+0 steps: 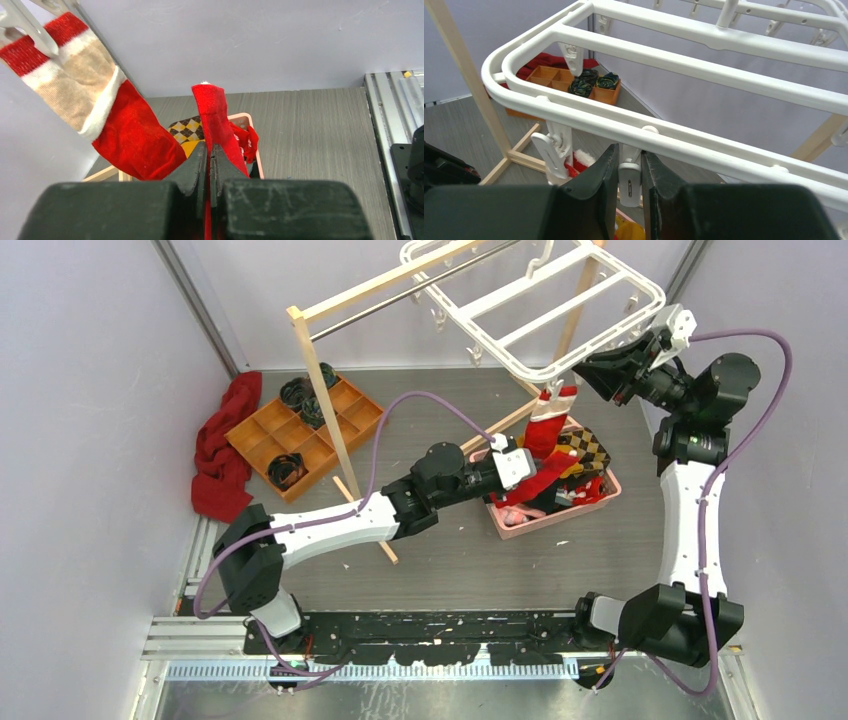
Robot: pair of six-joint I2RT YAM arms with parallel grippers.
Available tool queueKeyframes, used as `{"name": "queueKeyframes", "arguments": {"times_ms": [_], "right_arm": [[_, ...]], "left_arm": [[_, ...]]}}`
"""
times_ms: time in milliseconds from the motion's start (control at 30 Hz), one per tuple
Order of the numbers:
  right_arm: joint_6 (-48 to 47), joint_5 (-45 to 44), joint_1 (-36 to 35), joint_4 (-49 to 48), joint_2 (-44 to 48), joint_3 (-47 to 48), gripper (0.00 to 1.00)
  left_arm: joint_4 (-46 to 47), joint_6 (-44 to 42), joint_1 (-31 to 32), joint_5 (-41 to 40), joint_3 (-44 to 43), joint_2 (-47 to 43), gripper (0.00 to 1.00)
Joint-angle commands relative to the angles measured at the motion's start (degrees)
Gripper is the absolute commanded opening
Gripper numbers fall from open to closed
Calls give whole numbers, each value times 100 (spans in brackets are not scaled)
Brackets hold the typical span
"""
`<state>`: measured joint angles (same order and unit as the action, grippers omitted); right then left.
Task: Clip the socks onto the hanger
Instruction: Adjust the hanger on the clothesline.
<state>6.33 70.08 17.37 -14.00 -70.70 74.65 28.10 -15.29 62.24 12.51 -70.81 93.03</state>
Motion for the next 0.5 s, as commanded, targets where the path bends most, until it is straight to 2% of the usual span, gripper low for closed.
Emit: {"name": "queueKeyframes", "arguments": {"times_ms": [0, 267, 467], "right_arm": [[338, -74, -166, -263, 433, -121, 14], [-17, -657, -973, 679, 793, -180, 13], [137, -1033, -1301, 817, 735, -90, 12]], "left_arm": [[437, -171, 16, -285, -266, -66, 0], [446, -328, 16, -749, 79, -398, 0], [468, -436, 16, -1036, 381, -701, 0]]}}
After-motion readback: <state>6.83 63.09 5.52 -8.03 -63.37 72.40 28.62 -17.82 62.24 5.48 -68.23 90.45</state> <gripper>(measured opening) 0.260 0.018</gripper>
